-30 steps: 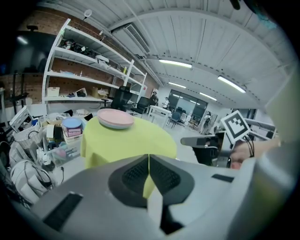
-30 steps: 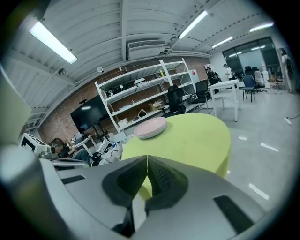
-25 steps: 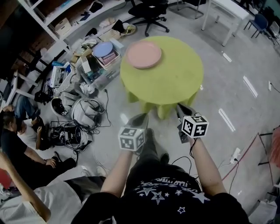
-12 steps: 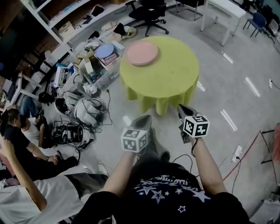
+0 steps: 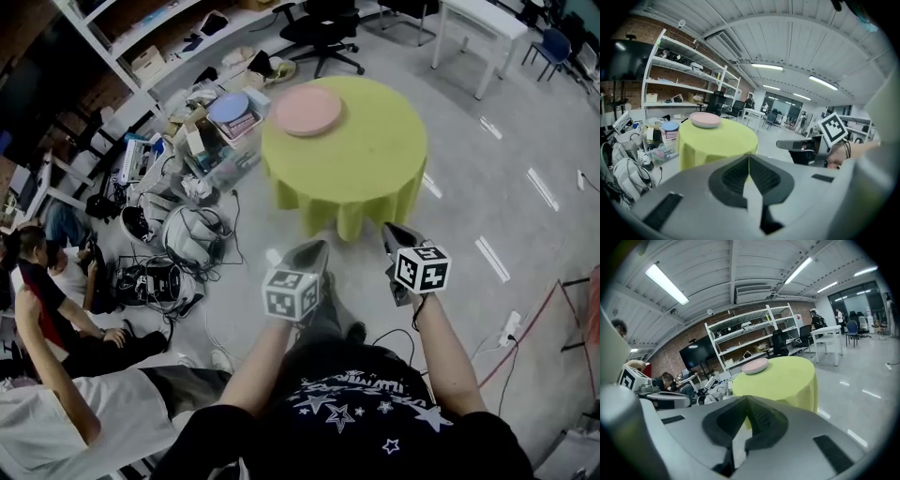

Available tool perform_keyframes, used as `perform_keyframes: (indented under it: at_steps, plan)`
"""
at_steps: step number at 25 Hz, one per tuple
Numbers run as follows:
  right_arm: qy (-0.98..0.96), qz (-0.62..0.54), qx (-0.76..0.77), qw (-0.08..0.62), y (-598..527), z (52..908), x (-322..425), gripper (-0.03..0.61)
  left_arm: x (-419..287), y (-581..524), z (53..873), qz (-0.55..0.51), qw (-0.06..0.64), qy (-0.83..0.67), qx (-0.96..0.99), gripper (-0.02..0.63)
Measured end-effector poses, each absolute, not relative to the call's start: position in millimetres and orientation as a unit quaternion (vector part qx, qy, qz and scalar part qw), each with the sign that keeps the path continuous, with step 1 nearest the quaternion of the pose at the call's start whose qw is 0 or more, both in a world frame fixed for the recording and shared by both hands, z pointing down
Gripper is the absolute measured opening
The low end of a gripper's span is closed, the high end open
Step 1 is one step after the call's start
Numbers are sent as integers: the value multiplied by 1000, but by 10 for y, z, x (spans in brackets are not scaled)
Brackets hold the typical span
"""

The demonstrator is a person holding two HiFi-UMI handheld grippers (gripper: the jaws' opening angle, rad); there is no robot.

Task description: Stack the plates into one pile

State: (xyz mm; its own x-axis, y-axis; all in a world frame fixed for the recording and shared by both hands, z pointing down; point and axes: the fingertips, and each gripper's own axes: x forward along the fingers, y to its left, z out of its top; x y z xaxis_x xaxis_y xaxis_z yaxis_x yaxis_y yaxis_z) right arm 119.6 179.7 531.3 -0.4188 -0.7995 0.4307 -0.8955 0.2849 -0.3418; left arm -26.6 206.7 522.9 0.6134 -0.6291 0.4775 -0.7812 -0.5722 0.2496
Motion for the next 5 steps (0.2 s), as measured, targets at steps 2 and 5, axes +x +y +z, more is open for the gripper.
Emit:
perform_keyframes:
  at_steps: [2, 5]
  plan:
    - [-795, 271, 535, 90, 1807, 5315, 1220, 15, -285, 2115, 5239, 171, 222, -404, 871, 20]
    - [-793, 268, 539, 90, 1815, 5284, 1246, 15, -328, 2171, 5250, 171, 223, -405, 870, 20]
